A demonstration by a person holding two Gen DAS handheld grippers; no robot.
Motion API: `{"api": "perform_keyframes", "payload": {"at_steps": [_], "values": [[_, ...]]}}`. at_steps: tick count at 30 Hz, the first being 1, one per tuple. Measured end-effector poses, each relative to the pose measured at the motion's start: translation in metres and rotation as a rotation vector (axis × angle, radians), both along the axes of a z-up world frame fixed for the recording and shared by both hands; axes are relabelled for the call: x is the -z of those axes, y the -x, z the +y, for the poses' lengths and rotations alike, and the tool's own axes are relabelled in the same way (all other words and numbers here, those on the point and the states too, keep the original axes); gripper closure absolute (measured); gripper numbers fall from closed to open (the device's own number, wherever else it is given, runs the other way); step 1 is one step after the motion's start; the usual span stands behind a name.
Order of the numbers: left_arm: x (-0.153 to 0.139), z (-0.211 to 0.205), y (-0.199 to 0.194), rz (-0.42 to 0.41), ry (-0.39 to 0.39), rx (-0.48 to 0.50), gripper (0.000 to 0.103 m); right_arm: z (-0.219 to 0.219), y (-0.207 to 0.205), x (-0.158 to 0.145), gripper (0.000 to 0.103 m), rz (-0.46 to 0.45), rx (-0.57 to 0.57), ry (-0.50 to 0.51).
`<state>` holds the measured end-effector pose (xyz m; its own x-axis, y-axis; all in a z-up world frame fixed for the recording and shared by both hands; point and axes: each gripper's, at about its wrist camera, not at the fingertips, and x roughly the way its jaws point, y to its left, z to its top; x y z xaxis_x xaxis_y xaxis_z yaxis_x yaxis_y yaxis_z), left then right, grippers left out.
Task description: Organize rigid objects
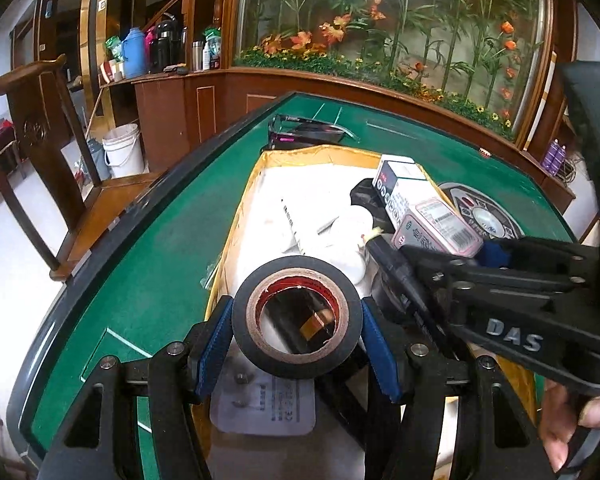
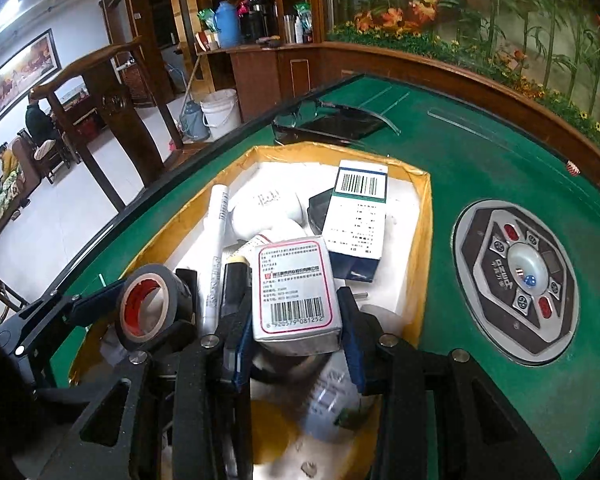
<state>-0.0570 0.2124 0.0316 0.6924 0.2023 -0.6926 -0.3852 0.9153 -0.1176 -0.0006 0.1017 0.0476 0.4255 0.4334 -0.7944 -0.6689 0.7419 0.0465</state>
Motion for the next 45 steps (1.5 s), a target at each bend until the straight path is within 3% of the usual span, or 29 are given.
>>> {"api": "perform_keyframes", "payload": {"at_steps": [5, 7, 10, 14, 19, 23, 27, 29, 39, 45], "values": [[-0.002, 0.0, -0.001, 0.002, 0.001, 0.003, 0.037, 0.001, -0.009, 0.001, 0.065, 0.032, 0.009, -0.014], [-0.001, -0.001, -0.001, 0.008, -0.001, 0.001, 0.035, -0.001, -0.008, -0.001, 0.053, 0.017, 0.01, -0.011], [-0.003, -0.002, 0.001, -0.006, -0.006, -0.002, 0.025, -0.006, -0.006, -0.007, 0.042, 0.008, 0.014, -0.038], [-0.011, -0.006, 0.006, -0.02, -0.022, -0.003, 0.015, -0.017, -0.003, -0.02, 0.042, -0.03, 0.028, -0.071], [-0.035, -0.025, 0.021, -0.082, -0.138, -0.046, 0.001, -0.043, 0.006, -0.036, 0.041, -0.056, 0.053, -0.133], [-0.046, -0.037, 0.03, -0.08, -0.169, -0.071, 0.001, -0.068, 0.016, -0.043, 0.041, -0.075, 0.065, -0.165], [-0.05, -0.051, 0.031, -0.007, -0.282, -0.136, 0.001, -0.087, 0.03, -0.044, 0.039, -0.074, 0.058, -0.187], [-0.051, -0.056, 0.037, -0.018, -0.314, -0.141, 0.001, -0.095, 0.038, -0.043, 0.039, -0.086, 0.053, -0.189], [-0.053, -0.045, 0.063, -0.103, -0.235, -0.142, 0.001, -0.129, 0.059, -0.027, 0.035, -0.102, 0.062, -0.2], [-0.046, -0.044, 0.065, -0.069, -0.285, -0.179, 0.001, -0.127, 0.064, -0.024, 0.035, -0.099, 0.041, -0.202]]}}
